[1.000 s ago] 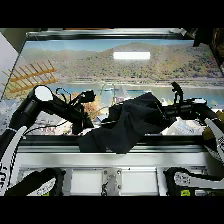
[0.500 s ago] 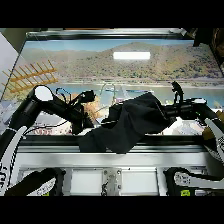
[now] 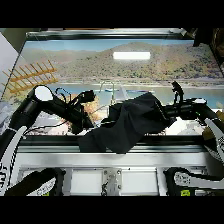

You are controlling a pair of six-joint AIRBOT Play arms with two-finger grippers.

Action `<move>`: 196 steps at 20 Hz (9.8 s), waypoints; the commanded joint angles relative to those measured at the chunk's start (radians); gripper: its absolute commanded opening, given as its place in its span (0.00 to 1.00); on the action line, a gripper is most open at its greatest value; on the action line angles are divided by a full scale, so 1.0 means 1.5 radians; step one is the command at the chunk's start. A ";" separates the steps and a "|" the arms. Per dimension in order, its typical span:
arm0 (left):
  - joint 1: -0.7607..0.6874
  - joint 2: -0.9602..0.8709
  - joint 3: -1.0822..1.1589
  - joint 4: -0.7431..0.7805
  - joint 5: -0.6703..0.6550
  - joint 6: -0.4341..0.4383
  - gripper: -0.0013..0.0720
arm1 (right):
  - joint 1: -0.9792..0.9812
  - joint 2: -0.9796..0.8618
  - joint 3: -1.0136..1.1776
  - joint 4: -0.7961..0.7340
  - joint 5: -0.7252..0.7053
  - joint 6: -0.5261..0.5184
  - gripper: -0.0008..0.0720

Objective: Fold the clothes and pants, and hang the long-sleeved shirts on hangers.

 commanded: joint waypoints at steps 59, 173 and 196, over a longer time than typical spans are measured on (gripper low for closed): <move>0.051 0.327 -0.323 -0.089 0.450 -0.852 1.00 | -0.006 0.243 0.002 0.109 -0.166 0.126 0.02; 0.049 0.147 -0.140 -0.048 0.282 -0.735 0.03 | 0.072 0.495 -0.044 0.150 -0.413 0.335 0.02; 0.020 0.147 -0.140 -0.136 0.281 -0.706 0.03 | 0.127 0.400 -0.071 0.439 -0.462 0.183 0.02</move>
